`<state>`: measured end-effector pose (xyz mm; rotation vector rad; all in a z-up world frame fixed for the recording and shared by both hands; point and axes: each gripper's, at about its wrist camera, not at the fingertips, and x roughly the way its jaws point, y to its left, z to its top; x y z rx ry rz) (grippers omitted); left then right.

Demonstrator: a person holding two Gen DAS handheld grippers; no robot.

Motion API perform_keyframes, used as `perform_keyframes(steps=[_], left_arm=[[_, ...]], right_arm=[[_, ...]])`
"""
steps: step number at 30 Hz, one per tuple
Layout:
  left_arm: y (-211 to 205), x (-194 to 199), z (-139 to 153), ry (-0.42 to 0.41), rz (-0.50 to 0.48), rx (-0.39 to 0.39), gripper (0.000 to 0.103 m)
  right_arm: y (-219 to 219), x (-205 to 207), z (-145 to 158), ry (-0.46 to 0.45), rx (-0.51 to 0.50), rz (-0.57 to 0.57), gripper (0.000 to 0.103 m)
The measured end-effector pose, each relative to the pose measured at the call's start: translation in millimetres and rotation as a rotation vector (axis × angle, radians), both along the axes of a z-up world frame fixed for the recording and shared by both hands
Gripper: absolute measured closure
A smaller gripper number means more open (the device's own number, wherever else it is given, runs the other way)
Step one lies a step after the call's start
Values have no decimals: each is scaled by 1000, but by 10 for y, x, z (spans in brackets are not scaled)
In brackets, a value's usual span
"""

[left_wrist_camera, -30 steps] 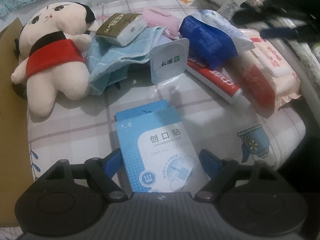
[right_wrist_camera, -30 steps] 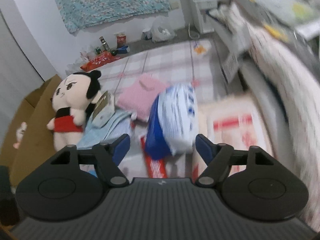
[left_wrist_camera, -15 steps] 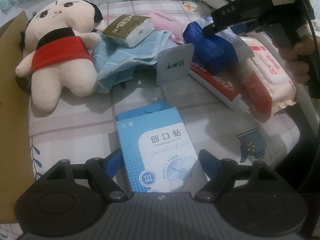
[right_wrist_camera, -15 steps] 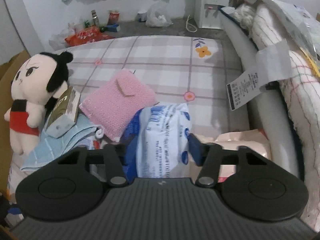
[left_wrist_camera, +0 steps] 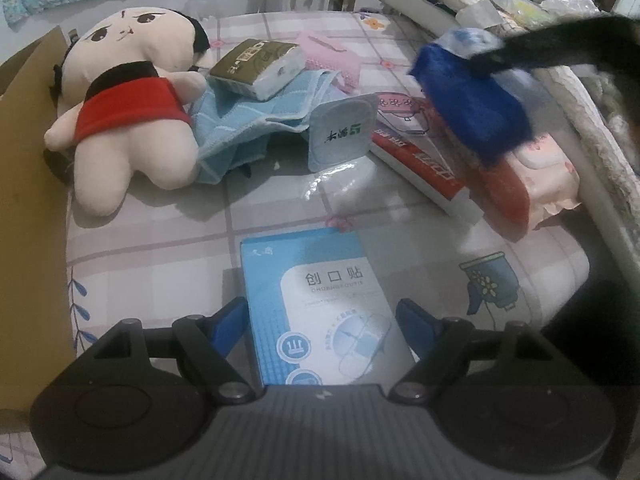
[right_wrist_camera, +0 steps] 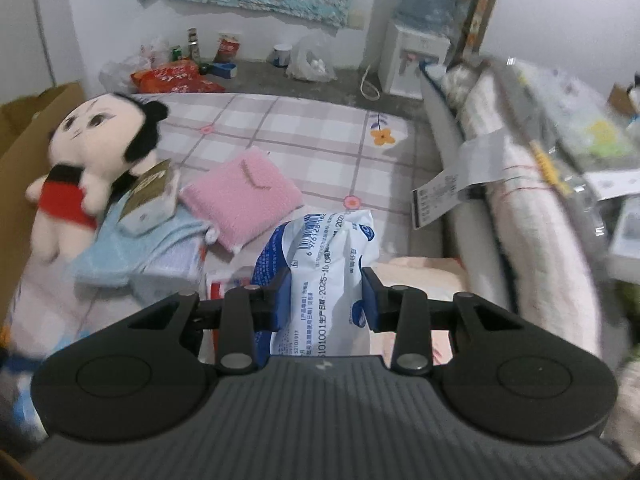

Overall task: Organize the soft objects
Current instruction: 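Close the right tool on the blue-and-white wet wipes pack, then lift the wet wipes pack off the mat with the right tool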

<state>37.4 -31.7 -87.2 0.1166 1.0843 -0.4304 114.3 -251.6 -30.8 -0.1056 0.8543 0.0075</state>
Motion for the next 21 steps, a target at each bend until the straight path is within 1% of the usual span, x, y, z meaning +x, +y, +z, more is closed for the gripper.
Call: perform_keyframes(steps=[3,6,8,10,12,14,16,17,19,21], left_arm=[[43,-32,14,-1,8,-6,21],[66,-61,18,0,17,-9,21],[72,-82,14,-2,21,-8,21],[72,-98,1,-4,23,-4,21],[66,-107,-18,-3,27,0,21],[70,-124,-26,-5,31,-1,21],[73,-133,-28,-7,35,-5,21],[78,-139,-25,-8,36,-8,21],[90,-145,-27,-8,34,-13,21],[105,-155,-34,-6,32,-13,21]], right_arm=[[76,-335,126,-7,-25,43,69],[154,-637,149,33,0,82,69],[223,-793,78,71,1,102,69],[305,-868,-27,95,-30,102,69],[424,-915,-109,94,-84,103,68],[578,-959,-134,69,-141,118,67],[694,-992,-142,60,-163,139,66],[729,-1000,-147,65,-153,146,66],[773,-1003,-172,99,-95,158,64],[804,-1023,-189,97,-62,157,63]])
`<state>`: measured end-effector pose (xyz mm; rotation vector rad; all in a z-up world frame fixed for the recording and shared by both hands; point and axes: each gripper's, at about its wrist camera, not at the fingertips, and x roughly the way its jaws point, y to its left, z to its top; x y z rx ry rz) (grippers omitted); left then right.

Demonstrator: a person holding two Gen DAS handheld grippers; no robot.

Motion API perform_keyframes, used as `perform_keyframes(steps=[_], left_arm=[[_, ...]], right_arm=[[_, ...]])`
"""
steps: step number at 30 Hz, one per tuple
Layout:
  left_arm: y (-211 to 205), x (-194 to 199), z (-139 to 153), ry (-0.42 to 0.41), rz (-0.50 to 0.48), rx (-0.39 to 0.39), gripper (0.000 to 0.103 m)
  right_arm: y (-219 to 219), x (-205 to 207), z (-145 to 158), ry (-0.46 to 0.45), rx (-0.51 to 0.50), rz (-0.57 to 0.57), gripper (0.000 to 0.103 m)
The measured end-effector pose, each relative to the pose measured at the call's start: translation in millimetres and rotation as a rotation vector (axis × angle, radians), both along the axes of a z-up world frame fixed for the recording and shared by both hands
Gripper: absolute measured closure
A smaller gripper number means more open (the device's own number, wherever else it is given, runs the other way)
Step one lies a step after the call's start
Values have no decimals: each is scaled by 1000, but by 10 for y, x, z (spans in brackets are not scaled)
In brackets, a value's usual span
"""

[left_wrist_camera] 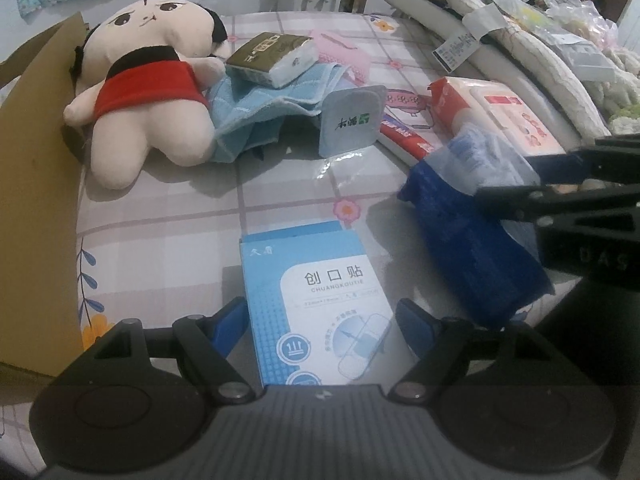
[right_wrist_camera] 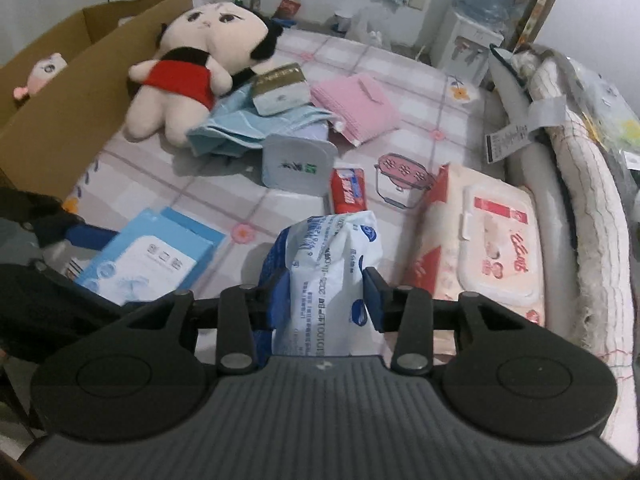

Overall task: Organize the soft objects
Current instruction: 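Lift the wet wipes pack off the mat with the right tool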

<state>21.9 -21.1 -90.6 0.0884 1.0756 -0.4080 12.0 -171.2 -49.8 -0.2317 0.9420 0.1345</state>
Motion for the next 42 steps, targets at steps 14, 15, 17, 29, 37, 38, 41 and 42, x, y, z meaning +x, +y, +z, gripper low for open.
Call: perform_keyframes(steps=[14,15,17,29,37,38,41,42], left_arm=[[98,17,-34,19,13,-33,22],[105,23,-33,20,15,-36,22],[110,37,-36,20,18,-40,22],[112,63,-45,17,17,-41,22],[94,75,-44,14,11,-29,22],[91,73,-43,13,11,-29,22],[90,71,-45,12,11,-28,23],[90,70,-46,11,12,-27,23]], right_arm=[[-385,105,129,65,632,-62,49],[-421,108,115,68,662,-73,48],[-463,106,96,60,675,-103,45],[-892,102,-126,-6,683,-318,36],[-1089,2,-395,88,616,-445,25],[-1120,-10,-428,99,625,-458,24],[-1155,-22,-491,125,654,-460,23],[-1155,-8,-512,141,669,-454,24]])
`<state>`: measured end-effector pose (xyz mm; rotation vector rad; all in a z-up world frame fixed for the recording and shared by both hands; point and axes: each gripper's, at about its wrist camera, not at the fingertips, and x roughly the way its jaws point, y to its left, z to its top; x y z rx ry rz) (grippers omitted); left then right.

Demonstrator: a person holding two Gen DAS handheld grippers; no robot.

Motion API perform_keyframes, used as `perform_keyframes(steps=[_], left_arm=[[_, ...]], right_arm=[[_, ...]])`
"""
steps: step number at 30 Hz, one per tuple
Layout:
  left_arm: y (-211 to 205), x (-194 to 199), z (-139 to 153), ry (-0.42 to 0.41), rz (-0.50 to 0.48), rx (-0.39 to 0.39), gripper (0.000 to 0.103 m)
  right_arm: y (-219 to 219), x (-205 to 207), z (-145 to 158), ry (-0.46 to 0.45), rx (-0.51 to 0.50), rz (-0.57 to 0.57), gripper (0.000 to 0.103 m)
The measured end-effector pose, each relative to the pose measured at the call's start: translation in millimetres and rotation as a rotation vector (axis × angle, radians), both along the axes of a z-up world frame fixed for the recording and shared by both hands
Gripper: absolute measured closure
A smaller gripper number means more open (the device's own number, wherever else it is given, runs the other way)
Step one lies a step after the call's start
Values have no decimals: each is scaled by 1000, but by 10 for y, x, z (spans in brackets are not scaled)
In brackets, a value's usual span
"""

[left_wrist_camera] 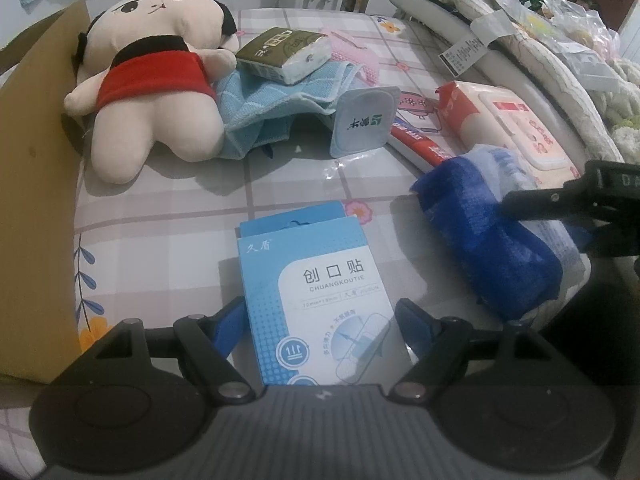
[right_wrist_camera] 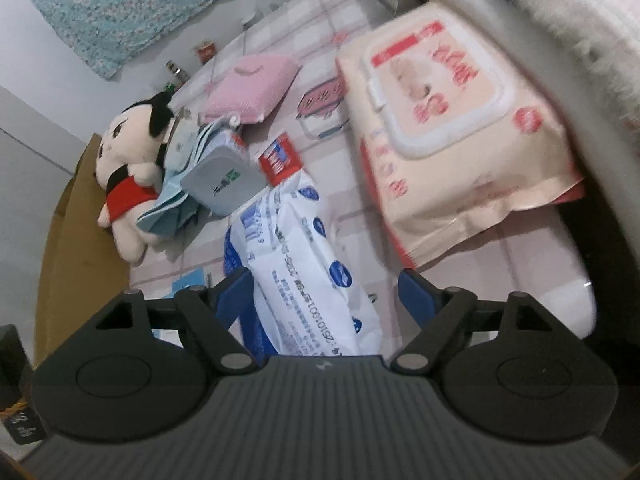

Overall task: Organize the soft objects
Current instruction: 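Lift the wet wipes pack off the mat with the right tool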

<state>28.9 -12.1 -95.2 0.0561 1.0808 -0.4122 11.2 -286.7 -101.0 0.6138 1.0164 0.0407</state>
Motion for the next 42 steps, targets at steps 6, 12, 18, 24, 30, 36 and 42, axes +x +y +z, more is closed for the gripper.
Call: perform_keyframes(steps=[6,12,18,24,30,36,42], left_arm=[[30,-4,-5,-1,7,-2,23],[52,-4,-4,0,12,-9,23],[83,-4,-5,3,17,-19,23],[97,-2,-4,2,17,-20,23],[97,3,-9,2,18,-16,23],[85,11,-9,3,14,-2,23],[57,29,-14,9,13,16,23]], right_arm=[[229,71,-36,26,9,111,50],[835,30,423,-91,-537,300,59],[1413,-215,236,-156,-997,580,50],[1358,-375,379,-182,-863,656,33],[984,-320,576,-163,-530,541,22],[766,-96,524,-176,-311,469,17],[748,274,236,-69,-280,514,12]])
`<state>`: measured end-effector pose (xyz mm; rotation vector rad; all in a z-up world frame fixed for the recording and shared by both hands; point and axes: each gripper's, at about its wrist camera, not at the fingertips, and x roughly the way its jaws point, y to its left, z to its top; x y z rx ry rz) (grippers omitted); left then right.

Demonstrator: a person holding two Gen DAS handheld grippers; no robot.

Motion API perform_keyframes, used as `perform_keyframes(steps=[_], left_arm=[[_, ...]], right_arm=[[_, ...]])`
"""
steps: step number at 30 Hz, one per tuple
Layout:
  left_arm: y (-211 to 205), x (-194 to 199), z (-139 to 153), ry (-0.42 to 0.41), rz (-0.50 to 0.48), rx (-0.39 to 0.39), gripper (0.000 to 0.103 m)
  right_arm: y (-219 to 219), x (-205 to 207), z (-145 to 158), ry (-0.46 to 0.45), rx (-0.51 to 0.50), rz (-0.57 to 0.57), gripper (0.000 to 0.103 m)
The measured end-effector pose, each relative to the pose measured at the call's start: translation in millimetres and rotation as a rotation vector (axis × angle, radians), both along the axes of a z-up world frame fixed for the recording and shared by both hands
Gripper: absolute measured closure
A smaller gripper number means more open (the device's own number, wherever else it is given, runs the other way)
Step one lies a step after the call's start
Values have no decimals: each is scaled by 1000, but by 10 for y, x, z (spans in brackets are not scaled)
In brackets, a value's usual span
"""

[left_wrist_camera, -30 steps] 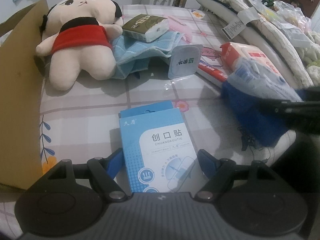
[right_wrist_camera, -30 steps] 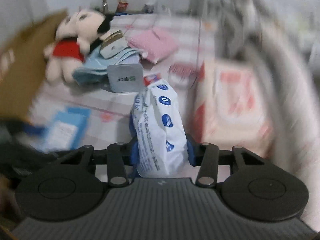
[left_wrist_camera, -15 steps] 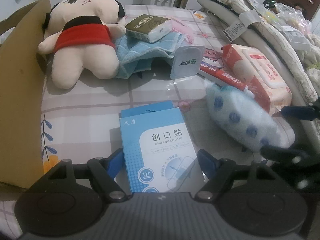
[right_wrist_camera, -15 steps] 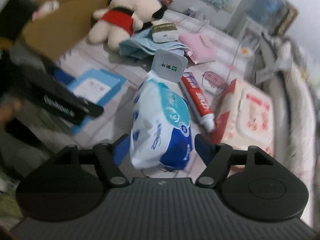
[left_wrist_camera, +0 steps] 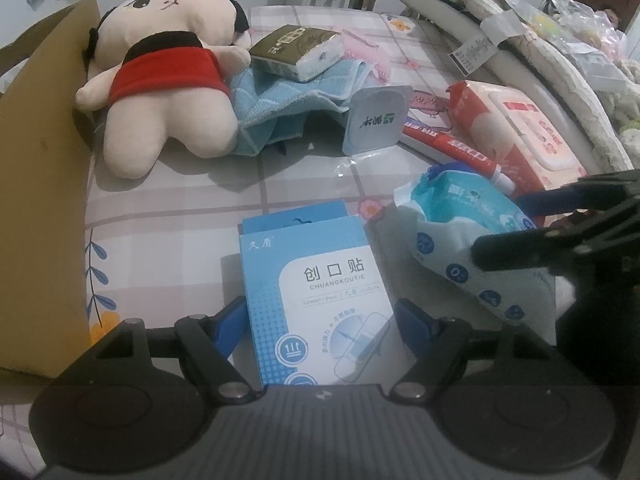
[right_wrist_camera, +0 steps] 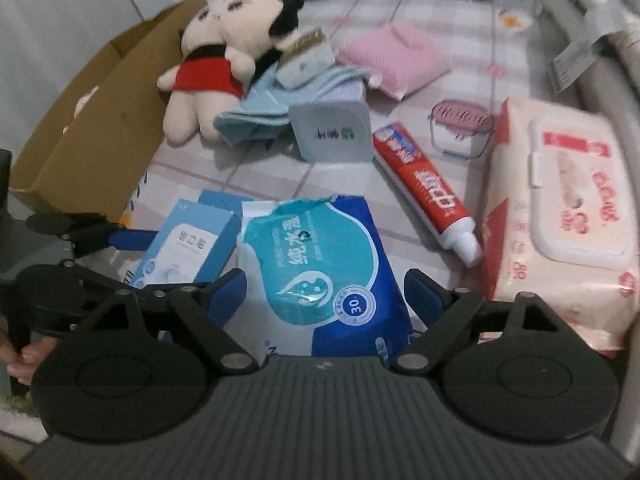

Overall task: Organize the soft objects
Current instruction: 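Lift the wet wipes pack off the mat with the right tool, then close the left tool on the bandage box while the right tool holds the wipes pack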

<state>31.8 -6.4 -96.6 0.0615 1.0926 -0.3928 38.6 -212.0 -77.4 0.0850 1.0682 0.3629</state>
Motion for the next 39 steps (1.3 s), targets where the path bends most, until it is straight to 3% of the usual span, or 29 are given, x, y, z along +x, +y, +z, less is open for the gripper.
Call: perform_keyframes(steps=[4,21,25,30,39], left_arm=[[-8,13,-2,3,-2,5,23],[-48,29,-20,-11,-1,49,24],[-41,26,-14,-14,0,50,24],[-43,-4,29,-26,-4,50,25],[-89,-168,333,-90,-21,26,25]], right_arm=[[36,84,-108,52,4,45,8],[261,192,-193,75,-92,170,10],[213,193,-274,86,-72,130,24],[59,148,-235,74,-16,30,33],[-210,-73,-62,67,107,-114,35]])
